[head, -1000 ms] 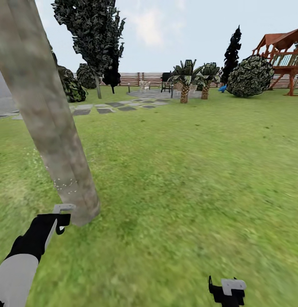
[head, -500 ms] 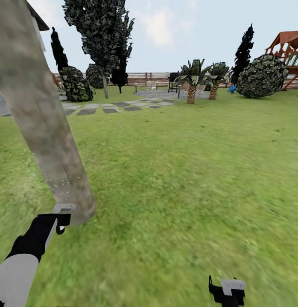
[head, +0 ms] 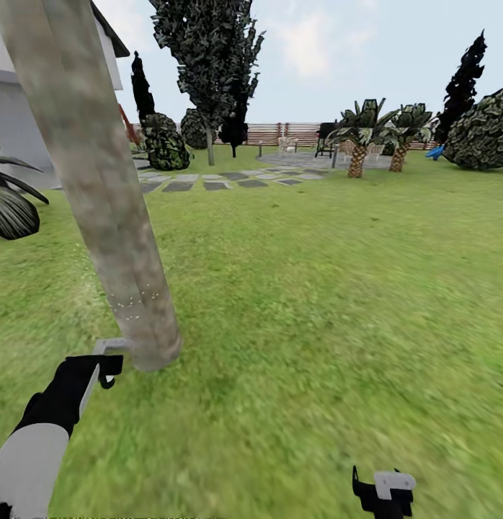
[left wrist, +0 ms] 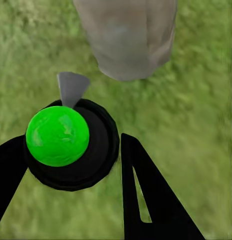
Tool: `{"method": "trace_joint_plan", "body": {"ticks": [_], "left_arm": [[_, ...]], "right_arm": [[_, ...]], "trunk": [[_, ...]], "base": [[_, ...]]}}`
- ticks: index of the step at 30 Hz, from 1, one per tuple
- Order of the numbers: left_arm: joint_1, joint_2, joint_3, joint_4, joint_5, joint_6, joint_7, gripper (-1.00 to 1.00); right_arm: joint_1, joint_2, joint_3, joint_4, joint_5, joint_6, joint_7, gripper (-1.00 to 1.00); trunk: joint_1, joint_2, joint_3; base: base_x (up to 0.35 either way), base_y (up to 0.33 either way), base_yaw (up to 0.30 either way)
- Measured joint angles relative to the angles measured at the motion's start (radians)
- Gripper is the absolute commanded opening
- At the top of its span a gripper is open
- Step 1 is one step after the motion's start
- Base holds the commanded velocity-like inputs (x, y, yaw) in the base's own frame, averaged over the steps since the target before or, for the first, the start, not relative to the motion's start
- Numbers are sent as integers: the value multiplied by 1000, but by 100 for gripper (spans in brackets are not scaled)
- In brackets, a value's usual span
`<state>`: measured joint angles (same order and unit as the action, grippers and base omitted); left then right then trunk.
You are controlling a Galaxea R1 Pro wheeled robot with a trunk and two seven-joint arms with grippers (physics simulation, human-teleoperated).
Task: In the garden, pick up the pesticide atomizer on the floor and spray pesticide onto both trees until each tree trunk is fully covered.
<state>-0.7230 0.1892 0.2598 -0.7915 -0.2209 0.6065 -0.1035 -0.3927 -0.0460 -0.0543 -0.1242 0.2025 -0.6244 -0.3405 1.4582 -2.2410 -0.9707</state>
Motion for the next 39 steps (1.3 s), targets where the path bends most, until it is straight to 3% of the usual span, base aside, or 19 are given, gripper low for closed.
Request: {"method": "trace_joint_plan", "body": {"ticks": [3,6,7,9,11,12,16,18,20,22,24,26,29,32,35,36,37,38,39], "left_arm": [[-59,-29,-3,-1,-4,7,-2,-100],[-117,-18,-1,0,-16,11,-2,-100],[-143,10,2,6,-21,12,-3,-100],[-161,90,4,17,-22,14,-8,-100],[-162,101,-1,23,-8,16,-17,-100],[-164,94,-6,24,-4,16,-22,-100],[-168,20,-80,24,2,44,-24,-100],[-188,29,-89,25,-9,76,-38,-100],[-201,69,-86,31,-17,82,-64,-100],[-200,166,-87,77,-21,77,-145,-100],[-195,191,-96,68,-11,73,-201,-100],[-194,192,-94,49,-8,78,-216,-100],[-194,142,-94,29,-1,84,-220,-100],[-194,120,-95,24,-9,83,-219,-100],[-194,131,-84,10,-19,82,-218,-100],[-195,151,-81,7,-26,80,-217,-100],[-193,196,-79,10,-16,81,-221,-100],[-194,231,-78,12,-30,77,-222,-100],[-192,247,-78,13,-18,76,-223,-100]], "right_arm": [[0,-1,-1,0,0,0,-1,100],[0,-4,-1,1,0,0,-1,100],[0,-5,-1,1,0,0,-1,100],[0,-6,-1,1,0,0,-2,100],[0,-7,-1,1,0,0,-2,100],[0,-7,-1,1,0,1,-2,100],[0,-8,-1,1,0,1,-3,100],[0,-8,-1,2,0,2,-3,100],[0,-8,-1,2,0,2,-3,100],[0,-8,-1,2,0,2,-3,100],[0,-8,-1,2,0,2,-3,100],[0,-8,-1,2,0,2,-3,100],[0,-9,-1,2,0,2,-3,100],[0,-8,-1,2,0,2,-3,100],[0,-8,-1,2,0,2,-3,100],[0,-8,-1,2,0,2,-3,100],[0,-8,-1,2,0,2,-3,100],[0,-8,-1,2,0,2,-3,100],[0,-8,-1,2,0,2,-3,100]], "trunk": [[0,0,0],[0,0,0],[0,0,0],[0,0,0],[0,0,0],[0,0,0],[0,0,0],[0,0,0],[0,0,0],[0,0,0],[0,0,0],[0,0,0],[0,0,0],[0,0,0],[0,0,0],[0,0,0],[0,0,0],[0,0,0],[0,0,0]], "base": [[0,0,23],[0,0,3],[0,0,0],[0,0,0],[0,0,0],[0,0,0],[0,0,0],[0,0,0],[0,0,0],[0,0,0],[73,0,0],[266,0,0],[326,0,0],[247,0,0],[46,0,0],[8,0,0],[4,0,0],[2,0,0],[1,0,0]]}}
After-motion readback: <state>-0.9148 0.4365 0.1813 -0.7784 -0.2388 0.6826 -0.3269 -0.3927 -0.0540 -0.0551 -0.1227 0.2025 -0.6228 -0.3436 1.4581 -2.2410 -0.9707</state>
